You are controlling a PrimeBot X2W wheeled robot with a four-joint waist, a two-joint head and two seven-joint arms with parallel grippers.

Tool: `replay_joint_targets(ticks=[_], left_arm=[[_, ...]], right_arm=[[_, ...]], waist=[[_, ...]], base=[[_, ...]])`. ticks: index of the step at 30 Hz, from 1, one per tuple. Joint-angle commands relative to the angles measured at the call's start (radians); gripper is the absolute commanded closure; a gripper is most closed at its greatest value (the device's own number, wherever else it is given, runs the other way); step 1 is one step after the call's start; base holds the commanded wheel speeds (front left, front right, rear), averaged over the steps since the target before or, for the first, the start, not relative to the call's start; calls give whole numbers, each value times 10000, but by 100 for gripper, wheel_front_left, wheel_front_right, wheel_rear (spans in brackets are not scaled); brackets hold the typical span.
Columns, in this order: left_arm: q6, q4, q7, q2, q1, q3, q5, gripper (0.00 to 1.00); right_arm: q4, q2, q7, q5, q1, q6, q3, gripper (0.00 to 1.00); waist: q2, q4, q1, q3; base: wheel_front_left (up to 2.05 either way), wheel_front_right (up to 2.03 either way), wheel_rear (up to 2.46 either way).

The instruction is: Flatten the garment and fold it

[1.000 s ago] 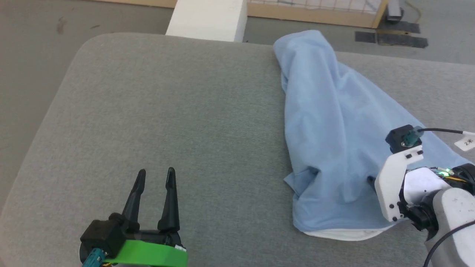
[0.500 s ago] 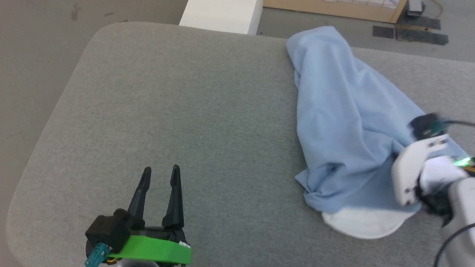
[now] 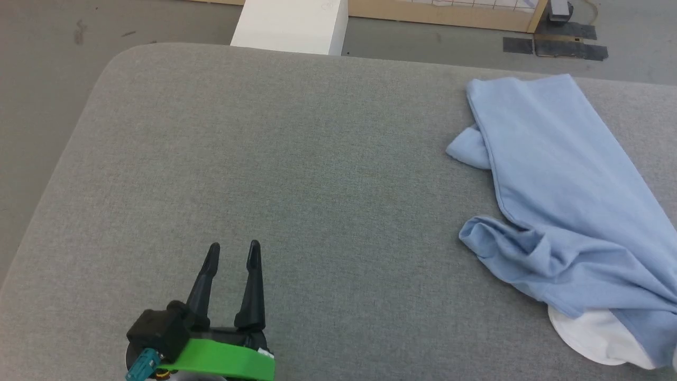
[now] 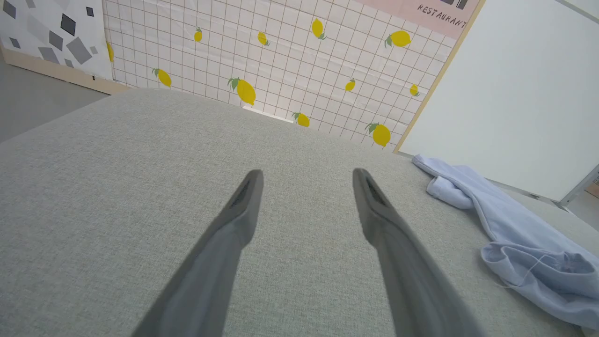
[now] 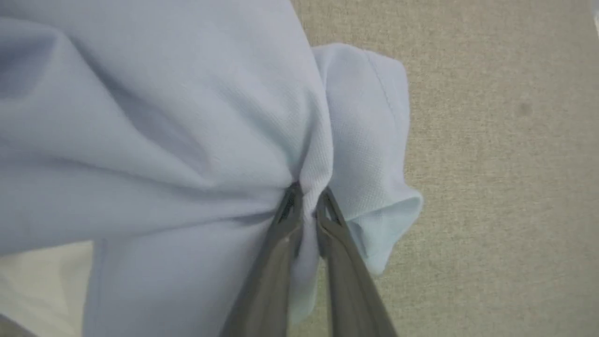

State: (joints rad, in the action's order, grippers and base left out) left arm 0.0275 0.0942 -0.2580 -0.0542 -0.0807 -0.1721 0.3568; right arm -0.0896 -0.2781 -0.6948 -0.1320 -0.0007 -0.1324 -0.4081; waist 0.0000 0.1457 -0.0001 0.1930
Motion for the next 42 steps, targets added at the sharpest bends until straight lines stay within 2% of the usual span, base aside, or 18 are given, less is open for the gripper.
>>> replay_joint_targets(ticks=[1, 2, 3, 9, 14, 18, 23, 28, 34, 39, 42], left_arm=[[87, -55, -38, 39, 28, 16, 10, 0], [94, -73, -38, 39, 34, 25, 1, 0], [102, -95, -38, 39, 29, 49, -9, 0], [165, -160, -38, 39, -44, 188, -109, 0], [195, -21, -38, 39, -84, 151, -137, 0], [236, 207, -38, 39, -115, 158, -181, 0], [355, 598, -38, 39, -261, 273, -660, 0], [486, 907, -38, 39, -715, 339, -797, 0], [473, 867, -38, 39, -1034, 291, -852, 0], [563, 769, -38, 39, -864, 86, -1181, 0], [744, 610, 206, -209, -163, -460, -1556, 0]], right_arm=[[7, 287, 263, 65, 58, 17, -59, 52], [-11, 402, 468, 142, 49, 17, -64, 13], [-23, 485, 709, 248, 19, 17, 36, 0], [692, 843, 2298, 348, -566, 17, 496, 0], [2423, 1342, 3397, 490, -858, 17, 748, 0], [3414, 1888, 4874, 796, -538, 17, 1144, 0], [3616, 2255, 7209, 1087, 519, 17, 1560, 0], [2837, 2274, 8768, 188, 1611, 17, 1855, 0], [2092, 2277, 9180, 21, 1834, 17, 2212, 0], [2239, 2278, 9206, 305, 1658, 17, 1957, 0], [2432, 2278, 9166, 206, 1722, 17, 1814, 0]], waist=[[0, -28, 1, 0], [0, -51, 1, -12], [0, -91, 1, -39], [0, -341, 1, -212], [0, -516, 1, -284], [0, -579, 1, -280], [0, -596, 1, -374], [0, -663, 1, -512], [0, -630, 1, -755], [0, -537, 1, -919], [0, -480, 1, -843]], base=[[0, 0, 0], [0, 0, 0], [0, 0, 0], [0, 0, 0], [0, 0, 0], [0, 0, 0], [0, 0, 0], [0, 0, 0], [0, 0, 0], [0, 0, 0], [0, 0, 0]])
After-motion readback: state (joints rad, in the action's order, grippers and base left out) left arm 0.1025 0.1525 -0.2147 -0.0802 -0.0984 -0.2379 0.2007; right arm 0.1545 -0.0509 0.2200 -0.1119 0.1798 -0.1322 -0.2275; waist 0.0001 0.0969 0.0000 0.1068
